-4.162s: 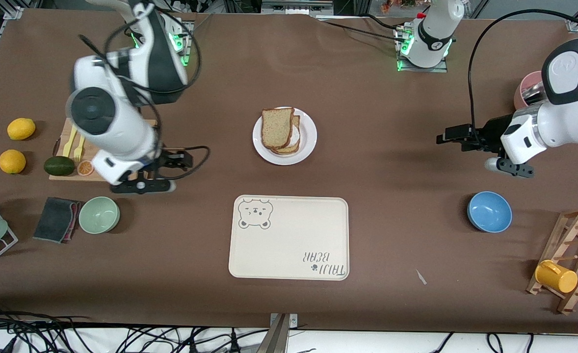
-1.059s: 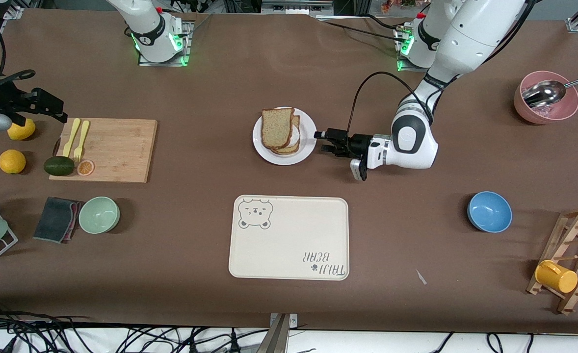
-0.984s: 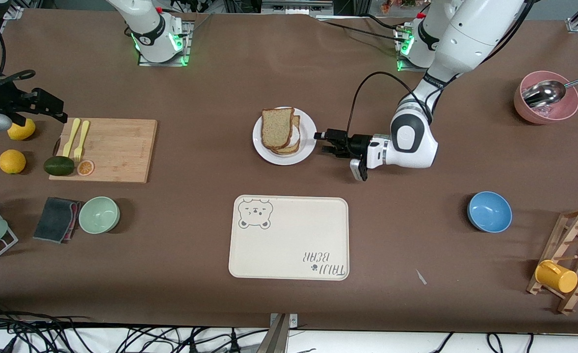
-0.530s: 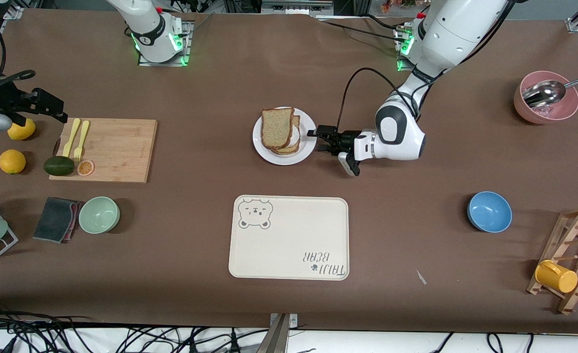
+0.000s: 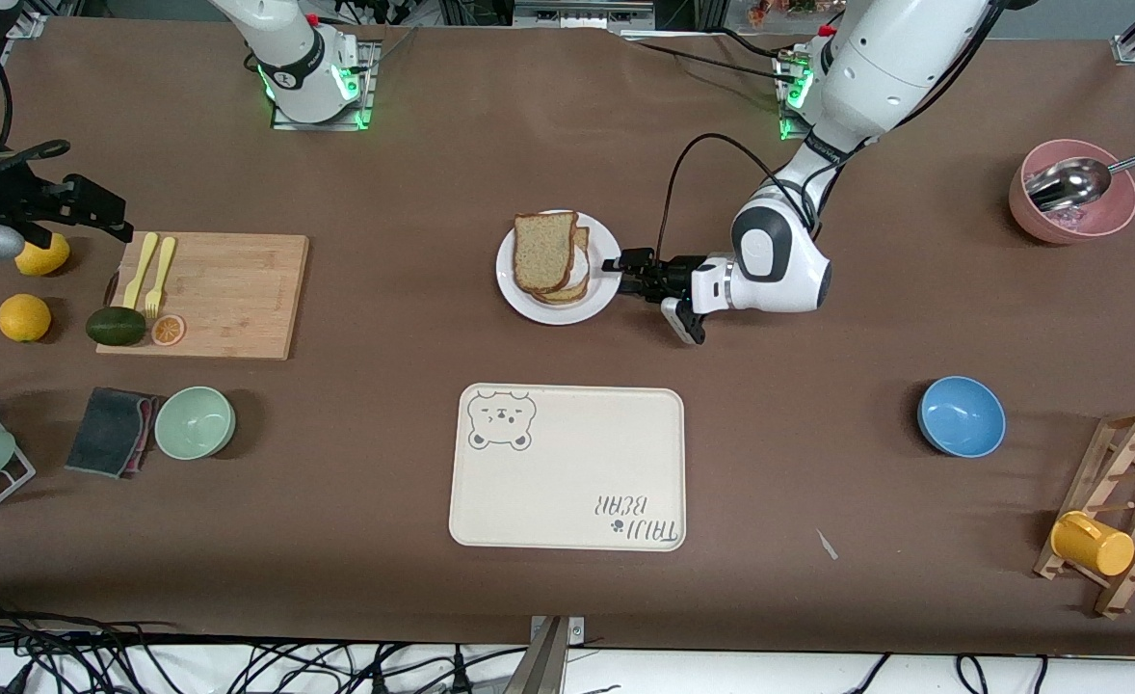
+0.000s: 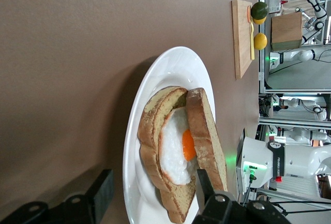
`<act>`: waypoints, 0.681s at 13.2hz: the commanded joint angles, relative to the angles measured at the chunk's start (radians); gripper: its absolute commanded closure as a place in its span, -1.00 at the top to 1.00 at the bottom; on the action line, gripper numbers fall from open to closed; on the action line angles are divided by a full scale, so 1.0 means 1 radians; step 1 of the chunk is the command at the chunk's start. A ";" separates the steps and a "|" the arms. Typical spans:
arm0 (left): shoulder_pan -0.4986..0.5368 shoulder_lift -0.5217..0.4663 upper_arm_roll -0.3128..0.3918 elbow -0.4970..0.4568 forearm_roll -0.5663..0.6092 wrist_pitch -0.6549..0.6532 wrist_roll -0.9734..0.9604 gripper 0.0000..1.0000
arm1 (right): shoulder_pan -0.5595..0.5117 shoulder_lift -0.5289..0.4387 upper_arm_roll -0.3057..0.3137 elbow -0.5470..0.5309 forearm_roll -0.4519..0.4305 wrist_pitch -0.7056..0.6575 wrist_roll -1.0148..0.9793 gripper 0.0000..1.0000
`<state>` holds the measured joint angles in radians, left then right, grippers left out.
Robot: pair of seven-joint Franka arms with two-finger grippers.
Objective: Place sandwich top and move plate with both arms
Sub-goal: 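Close the left gripper on the plate rim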
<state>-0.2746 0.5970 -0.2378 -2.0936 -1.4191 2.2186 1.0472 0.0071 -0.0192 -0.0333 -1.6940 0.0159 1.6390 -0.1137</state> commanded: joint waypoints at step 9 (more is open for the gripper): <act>-0.041 0.020 0.005 0.004 0.009 0.059 0.031 -0.10 | -0.018 -0.010 0.019 -0.013 0.002 -0.002 0.014 1.00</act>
<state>-0.2997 0.6144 -0.2378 -2.0944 -1.4191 2.2666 1.0609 0.0062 -0.0188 -0.0331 -1.6949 0.0160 1.6378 -0.1137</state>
